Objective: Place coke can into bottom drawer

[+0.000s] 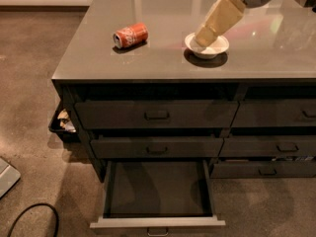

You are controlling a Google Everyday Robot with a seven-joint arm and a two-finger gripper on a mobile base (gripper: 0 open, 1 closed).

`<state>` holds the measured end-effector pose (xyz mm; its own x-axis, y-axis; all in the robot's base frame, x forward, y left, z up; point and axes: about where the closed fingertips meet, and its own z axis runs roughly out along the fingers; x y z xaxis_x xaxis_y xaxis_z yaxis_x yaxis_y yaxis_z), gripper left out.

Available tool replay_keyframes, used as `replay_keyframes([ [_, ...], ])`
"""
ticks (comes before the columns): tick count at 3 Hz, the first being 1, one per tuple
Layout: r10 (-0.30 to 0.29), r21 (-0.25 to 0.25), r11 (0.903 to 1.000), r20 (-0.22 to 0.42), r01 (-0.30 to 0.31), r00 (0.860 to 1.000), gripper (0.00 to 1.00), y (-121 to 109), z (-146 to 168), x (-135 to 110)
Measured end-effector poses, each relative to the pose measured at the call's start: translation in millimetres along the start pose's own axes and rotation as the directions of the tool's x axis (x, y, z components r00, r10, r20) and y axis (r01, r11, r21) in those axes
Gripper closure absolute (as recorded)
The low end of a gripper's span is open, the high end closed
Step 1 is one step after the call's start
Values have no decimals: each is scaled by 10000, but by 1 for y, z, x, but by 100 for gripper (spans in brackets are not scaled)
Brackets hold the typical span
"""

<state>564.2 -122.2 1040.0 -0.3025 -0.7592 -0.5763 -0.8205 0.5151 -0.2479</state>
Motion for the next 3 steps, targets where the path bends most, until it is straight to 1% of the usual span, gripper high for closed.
replay_keyframes([
  [1,319,9,9995,385,-320,9987,0,-3,2,0],
  [2,902,7,9959,762,-905,9930,0,-4,30,-18],
  [3,1963,106,9797,1531,-2002,9685,0,0,52,-47],
])
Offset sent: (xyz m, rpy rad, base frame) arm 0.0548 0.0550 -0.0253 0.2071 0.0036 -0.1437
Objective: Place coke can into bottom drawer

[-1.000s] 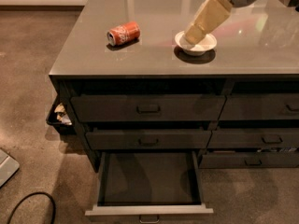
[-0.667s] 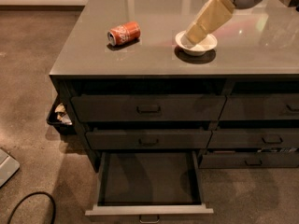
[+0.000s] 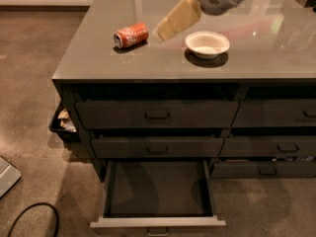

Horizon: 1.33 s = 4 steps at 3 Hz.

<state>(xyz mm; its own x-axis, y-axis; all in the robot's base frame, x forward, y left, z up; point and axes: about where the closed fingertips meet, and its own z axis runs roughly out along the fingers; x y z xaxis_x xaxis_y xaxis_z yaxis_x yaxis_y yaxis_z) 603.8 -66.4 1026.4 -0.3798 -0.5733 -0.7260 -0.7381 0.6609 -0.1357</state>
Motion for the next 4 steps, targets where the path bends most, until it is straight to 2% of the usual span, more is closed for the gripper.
replay_keyframes([
  [1,1134,234,9930,781,-1155,9905,0,3,32,-26],
  [2,2149,518,9736,1186,-2222,9694,0,4,64,-38],
  [3,2870,460,9543,1331,-2952,9486,0,4,62,-41],
  [4,2871,461,9543,1331,-2953,9486,0,4,62,-41],
])
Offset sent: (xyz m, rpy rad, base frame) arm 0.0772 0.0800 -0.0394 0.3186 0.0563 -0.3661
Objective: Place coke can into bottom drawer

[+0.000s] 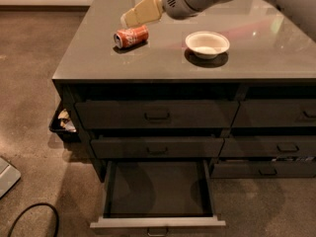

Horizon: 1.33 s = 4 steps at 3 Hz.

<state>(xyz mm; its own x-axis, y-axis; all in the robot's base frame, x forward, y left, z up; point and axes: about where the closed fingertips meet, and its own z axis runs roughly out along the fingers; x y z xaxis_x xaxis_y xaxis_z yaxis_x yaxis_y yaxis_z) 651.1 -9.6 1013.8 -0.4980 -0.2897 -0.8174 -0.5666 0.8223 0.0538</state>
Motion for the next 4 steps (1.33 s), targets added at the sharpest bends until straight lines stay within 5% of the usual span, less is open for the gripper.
replay_keyframes([
  [2,1019,284,9944,-25,-1018,9948,0,-20,39,8],
  [4,2238,99,9745,242,-2241,9743,0,-55,113,14],
])
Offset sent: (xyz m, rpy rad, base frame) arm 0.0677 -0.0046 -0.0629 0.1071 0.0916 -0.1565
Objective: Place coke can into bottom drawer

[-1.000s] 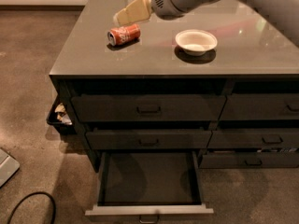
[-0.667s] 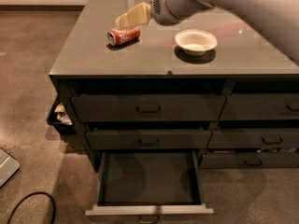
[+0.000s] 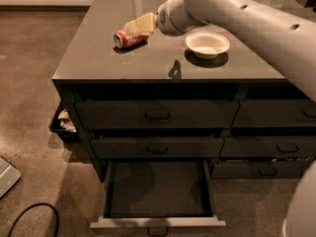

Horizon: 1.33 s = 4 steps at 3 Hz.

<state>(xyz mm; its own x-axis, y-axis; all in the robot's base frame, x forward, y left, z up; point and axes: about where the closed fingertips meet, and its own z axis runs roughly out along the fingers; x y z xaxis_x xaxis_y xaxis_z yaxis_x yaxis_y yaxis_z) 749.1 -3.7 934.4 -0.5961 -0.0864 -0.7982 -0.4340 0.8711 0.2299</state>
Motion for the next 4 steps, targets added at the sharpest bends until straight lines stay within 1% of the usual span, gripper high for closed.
replay_keyframes([
  [1,232,-76,9997,421,-229,9988,0,-8,23,-11],
  [2,59,-277,9996,793,-37,9968,0,-12,41,-26],
  [4,-444,-630,9967,1042,512,9936,0,-22,77,-37],
])
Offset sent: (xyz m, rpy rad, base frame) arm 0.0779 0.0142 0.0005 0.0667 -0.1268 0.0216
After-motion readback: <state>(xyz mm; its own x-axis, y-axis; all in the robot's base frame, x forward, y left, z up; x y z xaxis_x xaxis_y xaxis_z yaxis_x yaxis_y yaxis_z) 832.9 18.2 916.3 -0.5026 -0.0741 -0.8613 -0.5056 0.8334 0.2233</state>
